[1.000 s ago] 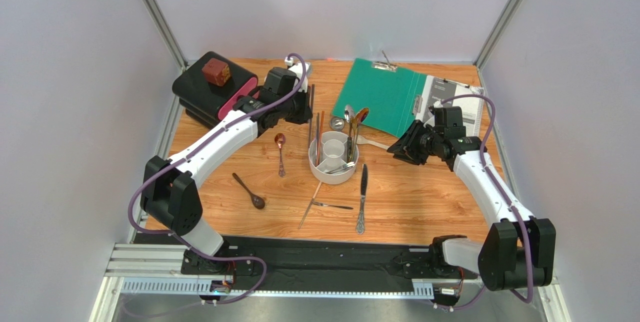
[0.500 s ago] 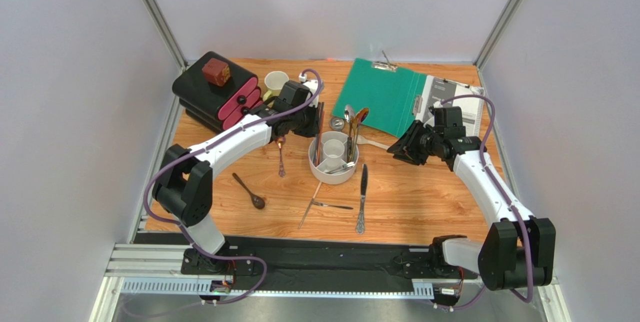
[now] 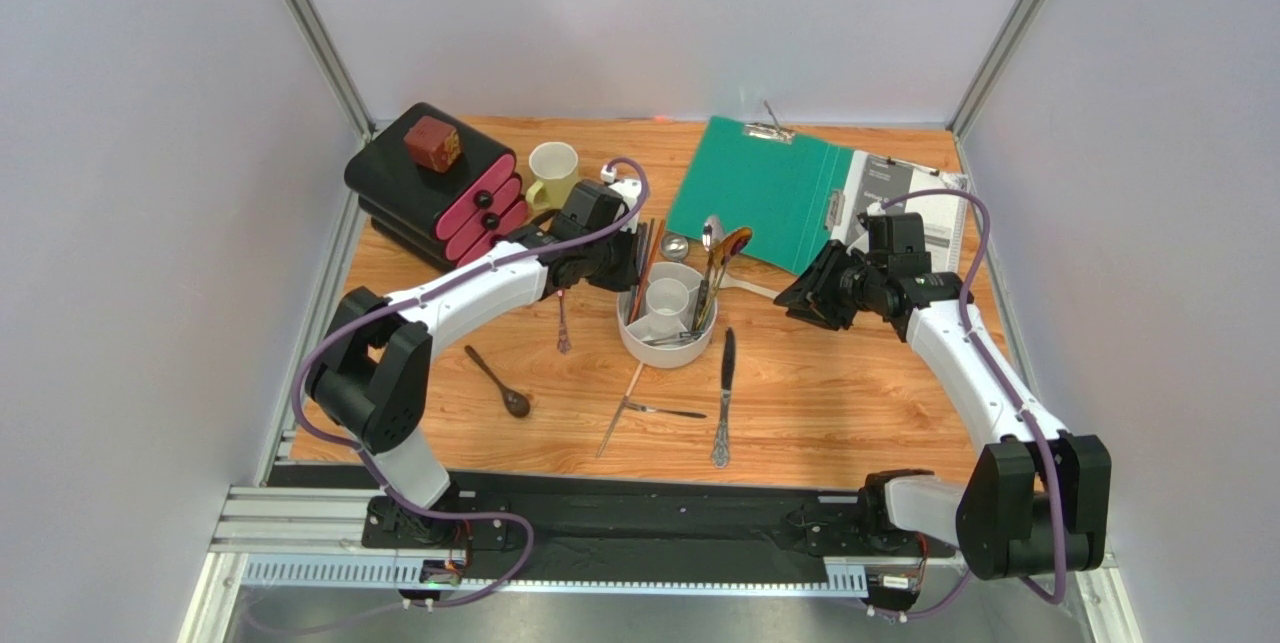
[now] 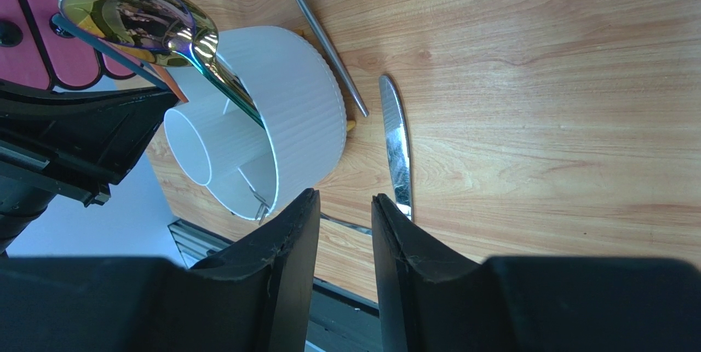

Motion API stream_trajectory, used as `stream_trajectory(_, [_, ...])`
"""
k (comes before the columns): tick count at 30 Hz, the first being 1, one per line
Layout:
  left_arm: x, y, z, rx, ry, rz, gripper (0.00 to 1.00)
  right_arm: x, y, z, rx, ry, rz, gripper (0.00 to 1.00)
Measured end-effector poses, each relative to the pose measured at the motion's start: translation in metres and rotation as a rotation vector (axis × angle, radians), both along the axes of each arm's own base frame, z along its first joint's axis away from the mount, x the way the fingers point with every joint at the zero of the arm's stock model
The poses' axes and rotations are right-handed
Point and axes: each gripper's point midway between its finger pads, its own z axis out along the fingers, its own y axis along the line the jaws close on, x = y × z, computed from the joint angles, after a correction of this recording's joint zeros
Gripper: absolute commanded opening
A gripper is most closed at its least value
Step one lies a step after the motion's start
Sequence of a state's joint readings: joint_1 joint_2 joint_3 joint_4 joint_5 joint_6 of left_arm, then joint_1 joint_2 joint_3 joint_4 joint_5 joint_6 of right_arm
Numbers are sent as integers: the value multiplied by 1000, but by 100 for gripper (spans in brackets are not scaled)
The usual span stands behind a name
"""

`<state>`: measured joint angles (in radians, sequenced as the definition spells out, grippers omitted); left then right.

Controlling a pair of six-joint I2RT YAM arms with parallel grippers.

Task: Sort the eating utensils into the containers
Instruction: Place the chopstick in the storage box.

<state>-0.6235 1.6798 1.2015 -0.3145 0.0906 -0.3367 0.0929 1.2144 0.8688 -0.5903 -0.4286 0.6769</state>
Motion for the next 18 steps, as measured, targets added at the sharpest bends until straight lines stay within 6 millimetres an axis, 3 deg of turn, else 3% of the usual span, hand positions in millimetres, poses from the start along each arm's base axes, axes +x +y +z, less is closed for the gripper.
stream_trajectory(5, [-1,1,-1,15,-1,0,31,1,0,-4,-1,12,0,35])
stream_trajectory(10, [-4,3,3,19,-4,0,33,1,0,-4,-1,12,0,35])
stream_trajectory(18, [-3,8,38,-4,-74,24,34,1,0,-6,-1,19,0,35])
